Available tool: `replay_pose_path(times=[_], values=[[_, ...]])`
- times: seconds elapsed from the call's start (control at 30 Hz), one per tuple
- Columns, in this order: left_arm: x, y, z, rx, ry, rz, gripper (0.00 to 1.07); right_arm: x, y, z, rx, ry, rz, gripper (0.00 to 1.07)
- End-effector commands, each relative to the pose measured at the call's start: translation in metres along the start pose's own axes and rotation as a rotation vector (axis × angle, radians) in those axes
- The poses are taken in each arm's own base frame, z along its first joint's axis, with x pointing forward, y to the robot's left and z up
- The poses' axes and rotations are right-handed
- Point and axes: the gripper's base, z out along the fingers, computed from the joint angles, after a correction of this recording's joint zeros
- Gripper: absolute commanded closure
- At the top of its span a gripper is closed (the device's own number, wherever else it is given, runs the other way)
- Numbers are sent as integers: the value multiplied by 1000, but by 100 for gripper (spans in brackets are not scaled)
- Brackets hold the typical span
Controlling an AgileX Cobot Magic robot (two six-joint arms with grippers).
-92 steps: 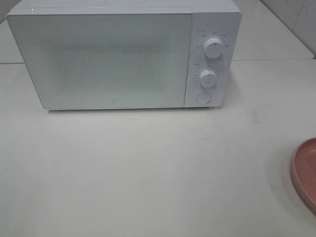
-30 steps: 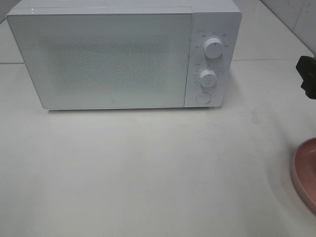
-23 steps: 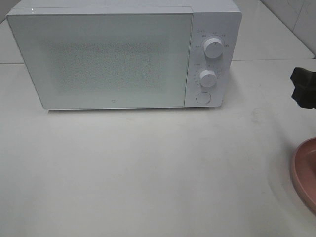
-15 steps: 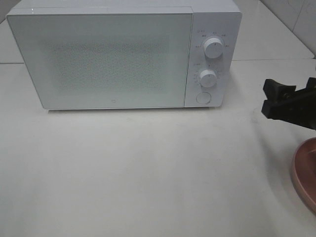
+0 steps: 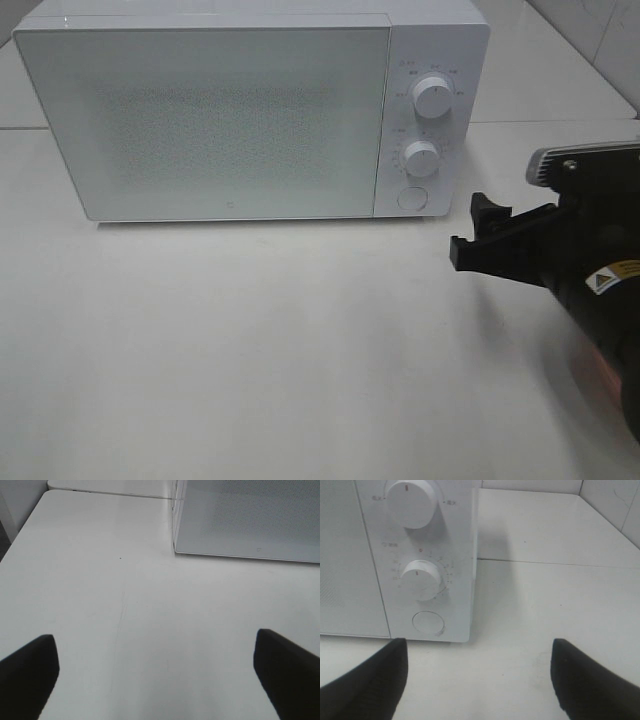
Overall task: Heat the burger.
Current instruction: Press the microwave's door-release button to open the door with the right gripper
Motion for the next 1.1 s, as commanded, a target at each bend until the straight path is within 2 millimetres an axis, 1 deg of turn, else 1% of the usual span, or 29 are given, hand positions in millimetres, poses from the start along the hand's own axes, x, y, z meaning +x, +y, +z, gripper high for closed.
replay_pose_path(times=[0.03, 0.07, 0.1, 0.17, 0.23, 0.33, 0.53, 0.67, 0.7, 0.77, 0.8, 0.83, 0.87, 0.9, 0.93, 0.97, 1.0, 1.03, 1.07, 1.1], values=[[1, 0, -2, 8, -35, 1, 9, -3, 14, 4, 9, -33, -20, 32], [1, 0, -2, 8, -35, 1, 9, -3, 14, 4, 9, -33, -20, 32], [1, 0, -2, 8, -35, 1, 9, -4, 21, 6, 11, -31, -18, 32], [1, 0, -2, 8, -35, 1, 9, -4, 25, 8, 14, -30, -15, 32], [1, 0, -2, 8, -35, 1, 9, -4, 34, 12, 32, -17, 6, 32], [1, 0, -2, 8, -35, 1, 9, -6, 38, 14, 37, -17, 23, 32], [1, 0, -2, 8, -35, 1, 9, -5, 38, 14, 37, -13, 42, 32], [1, 0, -2, 8, -35, 1, 9, -5, 38, 14, 37, -13, 89, 32], [1, 0, -2, 8, -35, 1, 9, -5, 38, 14, 36, -14, 132, 33], [1, 0, -2, 8, -35, 1, 9, -5, 38, 14, 36, -15, 157, 33], [1, 0, -2, 8, -35, 1, 9, -5, 38, 14, 36, -16, 226, 36], [1, 0, -2, 8, -35, 1, 9, -5, 38, 14, 36, -16, 226, 36], [1, 0, -2, 8, -35, 1, 9, -5, 38, 14, 36, -18, 271, 38], [1, 0, -2, 8, -35, 1, 9, -5, 38, 14, 35, -19, 361, 42], [1, 0, -2, 8, -35, 1, 9, -5, 38, 14, 35, -19, 361, 42], [1, 0, -2, 8, -35, 1, 9, -5, 38, 14, 34, -20, 417, 45], [1, 0, -2, 8, -35, 1, 9, -5, 38, 14, 33, -21, 542, 52], [1, 0, -2, 8, -35, 1, 9, -5, 38, 14, 33, -21, 542, 52], [1, 0, -2, 8, -35, 1, 9, -5, 38, 14, 32, -23, 608, 56], [1, 0, -2, 8, -35, 1, 9, -5, 38, 14, 32, -23, 608, 56]])
